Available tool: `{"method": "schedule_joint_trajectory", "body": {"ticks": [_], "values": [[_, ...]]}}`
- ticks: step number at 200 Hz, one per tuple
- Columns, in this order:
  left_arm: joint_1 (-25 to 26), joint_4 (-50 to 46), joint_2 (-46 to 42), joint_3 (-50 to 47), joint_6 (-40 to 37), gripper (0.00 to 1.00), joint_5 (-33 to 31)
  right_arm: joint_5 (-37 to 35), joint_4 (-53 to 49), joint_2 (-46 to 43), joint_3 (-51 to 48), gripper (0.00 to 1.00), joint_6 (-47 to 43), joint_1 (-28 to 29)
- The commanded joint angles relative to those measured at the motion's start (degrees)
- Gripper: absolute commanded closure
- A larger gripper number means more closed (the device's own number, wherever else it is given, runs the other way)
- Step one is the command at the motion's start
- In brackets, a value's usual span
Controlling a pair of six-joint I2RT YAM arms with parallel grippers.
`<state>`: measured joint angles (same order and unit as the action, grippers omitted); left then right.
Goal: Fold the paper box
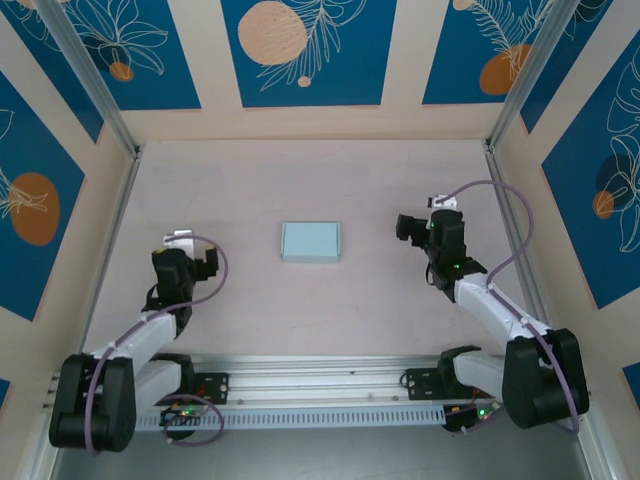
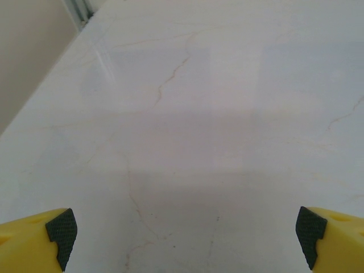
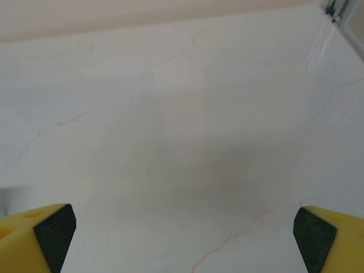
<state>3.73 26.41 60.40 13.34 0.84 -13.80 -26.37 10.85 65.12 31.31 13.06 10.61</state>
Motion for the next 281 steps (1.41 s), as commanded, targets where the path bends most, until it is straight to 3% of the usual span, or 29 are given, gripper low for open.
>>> {"method": "schedule_joint_trajectory", "body": {"ticks": [1,28,79,106,193,229,250,281], "values": [[-1.0,10.5,2.6,-0.7,-2.6,0.00,6.7,3.2,10.1,1.6,-2.8,0.00,-2.3,-1.8],[-1.2,16.2,6.5,-0.6,-4.3,0.00,9.0,5.8,18.4,3.8,-6.1,0.00,-2.2,-4.4],[-1.4,17.8,12.0,2.5,-6.5,0.00,11.7,7.3,20.2,5.2,-6.8,0.00,-3.2,-6.9],[-1.4,22.8,13.1,1.2,-3.1,0.00,16.1,9.5,24.2,6.9,-9.0,0.00,-3.7,-8.2],[-1.4,28.6,20.8,2.5,-2.8,0.00,15.1,19.4,42.3,22.1,-11.0,0.00,-8.3,-9.2],[-1.3,33.6,27.9,3.5,-4.4,0.00,18.8,18.3,39.2,21.8,-9.5,0.00,-6.7,-9.9],[-0.6,28.5,27.5,5.8,-5.7,0.00,19.4,15.6,36.7,22.1,-8.2,0.00,-5.7,-10.0],[-0.7,21.5,27.9,9.8,-3.6,0.00,13.7,15.6,36.6,22.0,-8.2,0.00,-5.7,-9.9]]}}
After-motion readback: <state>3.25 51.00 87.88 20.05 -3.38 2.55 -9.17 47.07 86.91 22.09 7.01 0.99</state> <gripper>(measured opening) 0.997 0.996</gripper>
